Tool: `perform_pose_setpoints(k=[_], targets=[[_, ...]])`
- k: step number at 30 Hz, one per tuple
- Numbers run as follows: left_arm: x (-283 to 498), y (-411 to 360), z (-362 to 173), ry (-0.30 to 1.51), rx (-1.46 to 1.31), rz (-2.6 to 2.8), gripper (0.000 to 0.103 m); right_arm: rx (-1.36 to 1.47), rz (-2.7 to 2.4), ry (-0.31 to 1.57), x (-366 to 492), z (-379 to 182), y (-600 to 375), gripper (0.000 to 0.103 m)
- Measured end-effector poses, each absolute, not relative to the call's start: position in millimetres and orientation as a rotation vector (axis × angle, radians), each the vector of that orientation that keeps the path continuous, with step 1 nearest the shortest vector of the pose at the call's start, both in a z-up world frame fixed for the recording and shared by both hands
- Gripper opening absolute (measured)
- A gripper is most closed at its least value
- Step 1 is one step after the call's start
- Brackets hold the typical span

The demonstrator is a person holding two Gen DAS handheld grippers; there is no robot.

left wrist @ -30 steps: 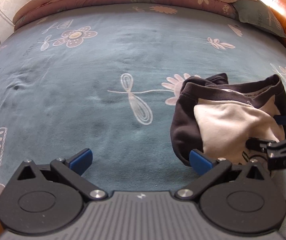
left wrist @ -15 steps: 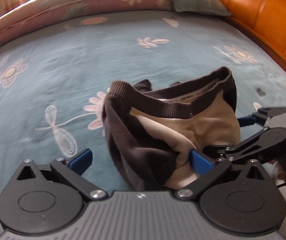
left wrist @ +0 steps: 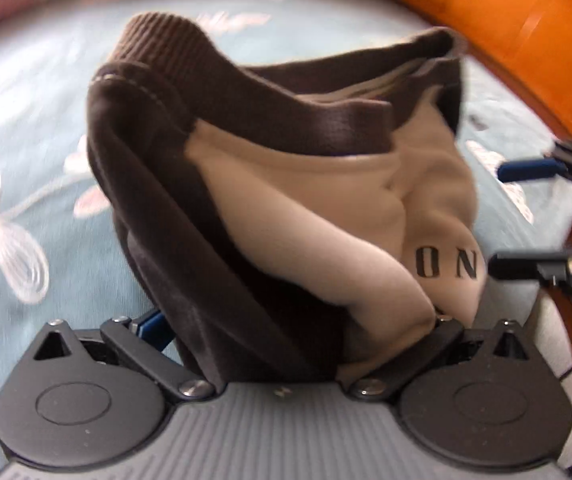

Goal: Fold clothes

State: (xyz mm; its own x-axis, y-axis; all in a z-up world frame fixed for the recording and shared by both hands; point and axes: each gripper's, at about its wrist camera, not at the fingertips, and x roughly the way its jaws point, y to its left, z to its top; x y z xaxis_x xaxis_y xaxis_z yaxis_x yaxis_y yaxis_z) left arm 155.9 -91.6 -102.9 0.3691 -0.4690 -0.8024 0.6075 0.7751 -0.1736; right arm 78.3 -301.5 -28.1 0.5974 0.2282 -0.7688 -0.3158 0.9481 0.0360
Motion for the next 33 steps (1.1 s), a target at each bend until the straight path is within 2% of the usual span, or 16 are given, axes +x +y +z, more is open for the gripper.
perform_pose_setpoints(k=[4,12,15,17,19,22,25,33], targets=[[155,-84,-95,1.001,0.15,-0.675,0.103,-0.107,0.312,0.882,74,-29,-303,0.103],[134,-52,-53,0.843,0.156,-0.709,0.097,-0.092,0.338,0.846,60,-20,-300,0.103],[137,-48,-51,0.844,0.098,-0.715,0.094,-0.097,0.348,0.849,61,-19,-296,0.103],[143,-41,-53,0.88,0.027,-0.722,0.087,-0.102,0.346,0.843,59,-16,-293,0.103],[146,-37,-56,0.912,-0.025,-0.751,0.086,-0.103,0.351,0.836,54,-11,-290,0.103],[135,-44,-57,0.919,0.031,-0.759,0.086,-0.123,0.366,0.827,47,-4,-285,0.103],[131,-42,-55,0.877,0.006,-0.775,0.078,-0.159,0.367,0.832,50,-6,-278,0.103],[136,-28,-43,0.852,-0.099,-0.871,0.078,-0.109,0.313,0.828,78,-5,-302,0.103]])
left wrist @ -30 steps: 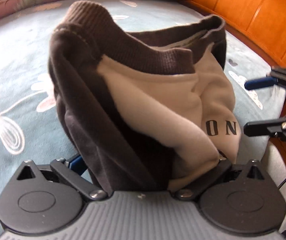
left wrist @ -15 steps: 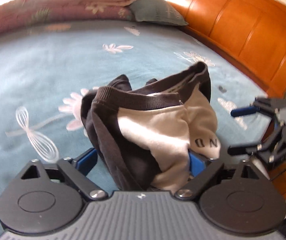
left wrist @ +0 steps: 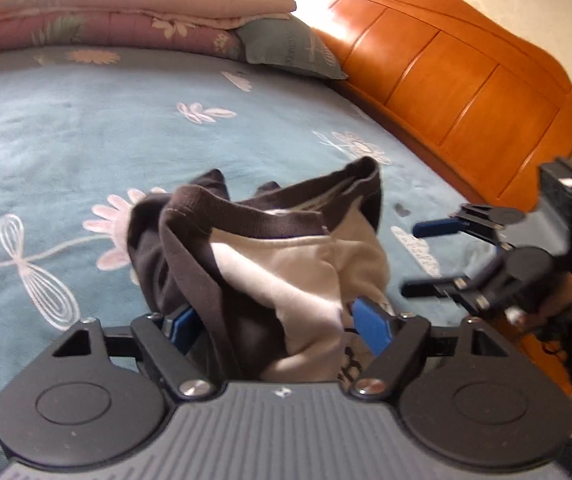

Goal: Fold clothes

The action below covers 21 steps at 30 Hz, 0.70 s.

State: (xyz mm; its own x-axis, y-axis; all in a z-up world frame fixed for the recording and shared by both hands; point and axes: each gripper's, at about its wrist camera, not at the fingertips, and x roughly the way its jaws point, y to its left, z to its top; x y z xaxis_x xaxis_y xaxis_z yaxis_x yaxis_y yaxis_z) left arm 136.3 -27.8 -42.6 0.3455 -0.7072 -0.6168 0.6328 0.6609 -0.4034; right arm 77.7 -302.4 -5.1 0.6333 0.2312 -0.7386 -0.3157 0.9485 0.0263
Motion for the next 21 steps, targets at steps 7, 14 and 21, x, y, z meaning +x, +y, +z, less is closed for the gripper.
perform_pose_setpoints(k=[7,14,21], targets=[[124,-41,-34,0.768,-0.008,-0.978,0.078,-0.1,0.316,0.888,76,-26,-306,0.103],[157,-40,-23,0.759,-0.096,-1.0,0.078,-0.075,0.316,0.912,76,-35,-303,0.103],[158,-18,-56,0.939,-0.175,-0.998,0.08,-0.073,0.318,0.911,67,-33,-304,0.103]])
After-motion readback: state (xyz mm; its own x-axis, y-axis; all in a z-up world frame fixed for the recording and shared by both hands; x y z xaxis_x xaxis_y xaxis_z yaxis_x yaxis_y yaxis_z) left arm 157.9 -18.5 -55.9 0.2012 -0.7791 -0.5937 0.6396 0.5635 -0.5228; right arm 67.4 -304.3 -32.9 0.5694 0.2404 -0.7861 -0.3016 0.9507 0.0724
